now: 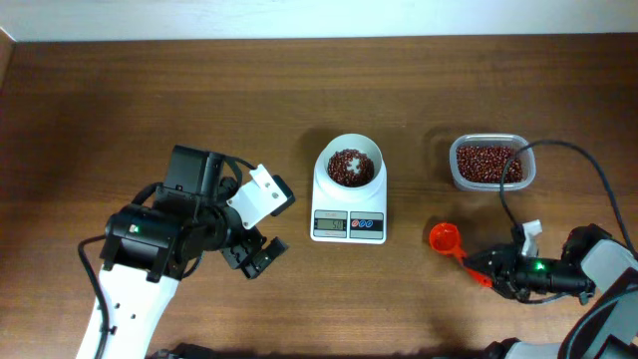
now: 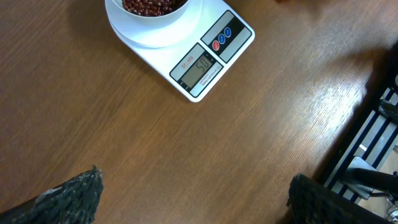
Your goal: Scoop and weigh 50g on scale
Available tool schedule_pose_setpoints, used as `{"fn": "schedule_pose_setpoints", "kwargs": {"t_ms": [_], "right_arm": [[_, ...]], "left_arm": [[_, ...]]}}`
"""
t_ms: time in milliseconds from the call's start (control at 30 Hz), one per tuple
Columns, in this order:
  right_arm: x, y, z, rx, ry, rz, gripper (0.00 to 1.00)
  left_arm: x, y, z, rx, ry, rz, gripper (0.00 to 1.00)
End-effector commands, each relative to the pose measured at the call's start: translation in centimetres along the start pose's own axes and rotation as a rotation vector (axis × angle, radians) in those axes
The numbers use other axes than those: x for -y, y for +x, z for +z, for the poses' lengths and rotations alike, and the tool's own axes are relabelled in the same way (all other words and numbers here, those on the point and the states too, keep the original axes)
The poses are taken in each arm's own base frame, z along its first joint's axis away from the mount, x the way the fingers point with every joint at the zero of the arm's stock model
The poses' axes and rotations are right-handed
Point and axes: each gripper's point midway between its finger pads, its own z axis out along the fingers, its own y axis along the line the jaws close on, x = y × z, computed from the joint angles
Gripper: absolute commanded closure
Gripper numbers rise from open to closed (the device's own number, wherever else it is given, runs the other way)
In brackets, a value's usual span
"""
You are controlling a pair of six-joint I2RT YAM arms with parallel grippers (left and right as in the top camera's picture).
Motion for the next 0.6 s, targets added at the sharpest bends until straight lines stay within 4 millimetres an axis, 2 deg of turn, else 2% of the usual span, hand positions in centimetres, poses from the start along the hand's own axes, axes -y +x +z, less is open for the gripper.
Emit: {"fn": "schedule_pose_setpoints", "kwargs": {"t_ms": [0,233,267,333,367,500,533,567], "right_arm": [[2.0,0.4,-0.2,-0.008,0.113,0.136,0.58],[2.6,-0.3,-0.3,0.028,0.142,0.261,0.54],[2.6,-0.4,-0.3,0.034,0.141,0.274,0.51],[2.2,-1.7,-0.3,0.08,0.109,0.259,0.51],[1.5,-3.2,-0.4,0.128,0.065,0.213,0.5],[-1.0,-7.0,-2.6,0.229,0.0,0.101,0.35],[-2.7,-8.4,-3.9,0.269,-0.035,0.036,0.21],[-4.6,-9.7,-5.5,0.315,-0.069,-0.029,0.02]], "left_arm": [[0.0,-0.5,-0.5,0.02,-0.003,0.017,0.01],[0.0,-0.5,-0.4,0.02,-0.002,0.016,0.01],[0.0,-0.5,-0.4,0.02,-0.002,0.016,0.01],[0.0,-0.5,-0.5,0.02,-0.003,0.017,0.01],[-0.1,-0.4,-0.4,0.019,-0.003,0.016,0.01],[0.0,-0.5,-0.4,0.02,-0.002,0.016,0.01],[0.0,-0.5,-0.4,0.02,-0.002,0.016,0.01],[0.0,-0.5,-0.4,0.02,-0.002,0.016,0.01]]}}
